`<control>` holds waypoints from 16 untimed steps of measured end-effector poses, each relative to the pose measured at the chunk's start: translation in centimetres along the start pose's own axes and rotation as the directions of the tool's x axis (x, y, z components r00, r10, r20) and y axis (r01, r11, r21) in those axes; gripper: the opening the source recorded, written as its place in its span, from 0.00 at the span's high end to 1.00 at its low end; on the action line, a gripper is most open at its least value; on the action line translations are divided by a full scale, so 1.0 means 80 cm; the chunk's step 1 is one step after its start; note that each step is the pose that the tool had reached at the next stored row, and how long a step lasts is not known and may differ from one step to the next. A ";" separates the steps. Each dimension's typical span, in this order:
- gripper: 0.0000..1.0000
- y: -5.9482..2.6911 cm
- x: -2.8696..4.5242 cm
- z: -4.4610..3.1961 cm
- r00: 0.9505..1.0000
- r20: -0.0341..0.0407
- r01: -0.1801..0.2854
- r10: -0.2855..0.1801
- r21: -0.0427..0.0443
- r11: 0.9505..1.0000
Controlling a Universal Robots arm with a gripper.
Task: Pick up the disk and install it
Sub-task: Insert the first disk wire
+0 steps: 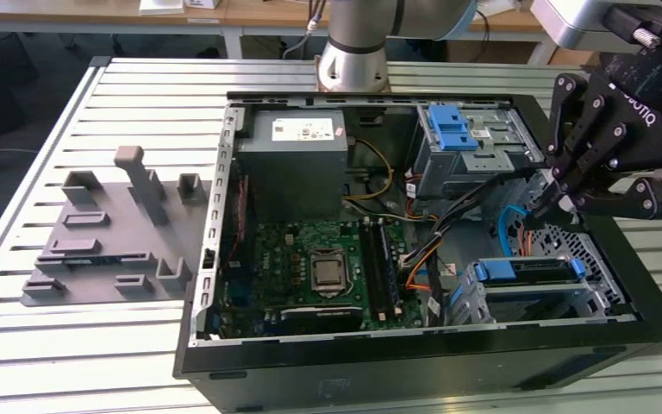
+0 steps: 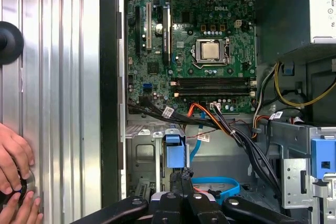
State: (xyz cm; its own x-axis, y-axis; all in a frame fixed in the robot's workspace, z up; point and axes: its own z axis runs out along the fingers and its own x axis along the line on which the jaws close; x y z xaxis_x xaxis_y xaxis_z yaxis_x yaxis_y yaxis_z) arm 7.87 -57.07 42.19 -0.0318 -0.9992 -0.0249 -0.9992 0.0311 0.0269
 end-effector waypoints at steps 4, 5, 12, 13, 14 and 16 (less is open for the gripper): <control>0.89 -0.002 -0.0003 0.0000 1.000 0.000 0.000 0.000 0.000 1.000; 0.89 -0.002 -0.0004 0.0001 1.000 0.000 0.000 0.000 0.000 1.000; 0.89 -0.004 -0.0013 0.0002 1.000 0.000 0.000 0.000 0.000 1.000; 0.89 -0.004 -0.0016 0.0002 1.000 0.000 0.000 0.000 0.000 1.000; 0.89 -0.004 -0.0019 0.0002 1.000 0.000 0.000 0.000 0.000 1.000; 0.89 -0.004 -0.0031 0.0004 1.000 0.000 0.000 0.000 0.000 1.000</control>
State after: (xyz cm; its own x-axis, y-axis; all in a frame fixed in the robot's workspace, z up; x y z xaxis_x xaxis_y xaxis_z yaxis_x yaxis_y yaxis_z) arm 8.20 -56.83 42.16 -0.0318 -0.9992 -0.0248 -0.9992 0.0311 0.0269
